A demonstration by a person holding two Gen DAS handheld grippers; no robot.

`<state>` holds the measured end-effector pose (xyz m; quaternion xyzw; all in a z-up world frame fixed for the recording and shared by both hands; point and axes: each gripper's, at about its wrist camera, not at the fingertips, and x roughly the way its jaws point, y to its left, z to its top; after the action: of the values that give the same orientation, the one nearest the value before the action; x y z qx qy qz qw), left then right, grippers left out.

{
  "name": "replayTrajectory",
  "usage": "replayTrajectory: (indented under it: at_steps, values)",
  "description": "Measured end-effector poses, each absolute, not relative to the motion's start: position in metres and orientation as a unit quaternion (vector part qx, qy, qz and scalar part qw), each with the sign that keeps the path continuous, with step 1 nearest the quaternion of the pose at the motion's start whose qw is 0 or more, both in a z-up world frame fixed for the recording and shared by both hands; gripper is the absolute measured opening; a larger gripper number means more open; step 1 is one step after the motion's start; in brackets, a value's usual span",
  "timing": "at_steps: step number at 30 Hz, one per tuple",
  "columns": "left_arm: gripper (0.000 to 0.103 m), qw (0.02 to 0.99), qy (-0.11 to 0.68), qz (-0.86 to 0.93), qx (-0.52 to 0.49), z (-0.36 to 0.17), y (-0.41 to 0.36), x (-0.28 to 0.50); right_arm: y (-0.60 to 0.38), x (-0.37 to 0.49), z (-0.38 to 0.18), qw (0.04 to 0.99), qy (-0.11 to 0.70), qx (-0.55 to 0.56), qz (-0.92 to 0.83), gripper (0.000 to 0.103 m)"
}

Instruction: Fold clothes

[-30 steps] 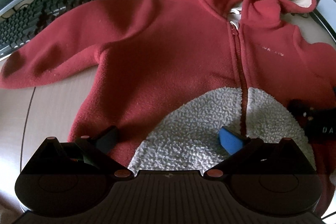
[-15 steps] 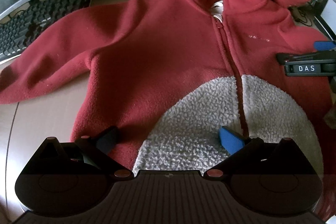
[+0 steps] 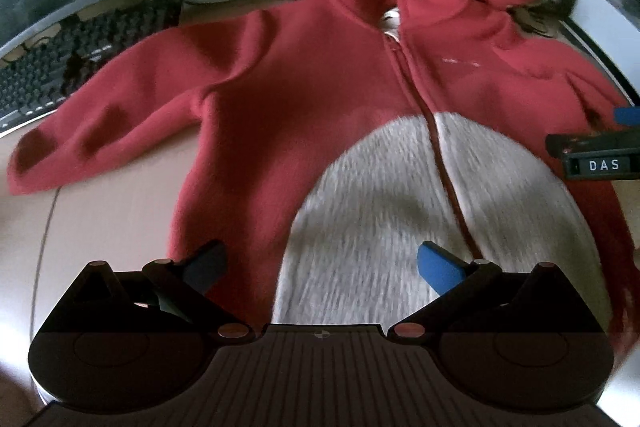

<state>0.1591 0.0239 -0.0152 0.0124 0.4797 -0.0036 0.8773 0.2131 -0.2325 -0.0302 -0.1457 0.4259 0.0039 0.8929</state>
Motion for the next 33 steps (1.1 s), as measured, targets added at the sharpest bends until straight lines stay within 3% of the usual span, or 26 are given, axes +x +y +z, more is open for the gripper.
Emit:
replayTrajectory:
  at_steps: [11,18,33]
  values:
    - [0.103,0.891,0.449,-0.035,0.061,0.0,0.038,0.065,-0.263,0.087,-0.028,0.912,0.404,-0.071,-0.024,0.103]
    - [0.103,0.892,0.444,-0.05,0.069,0.001,0.044,0.04,-0.264,0.033,-0.052,0.899,0.426,-0.09,-0.032,0.103]
    - [0.103,0.884,0.452,-0.025,0.118,-0.016,0.068,0.01,-0.271,0.06,-0.044,0.925,0.348,-0.133,-0.078,0.103]
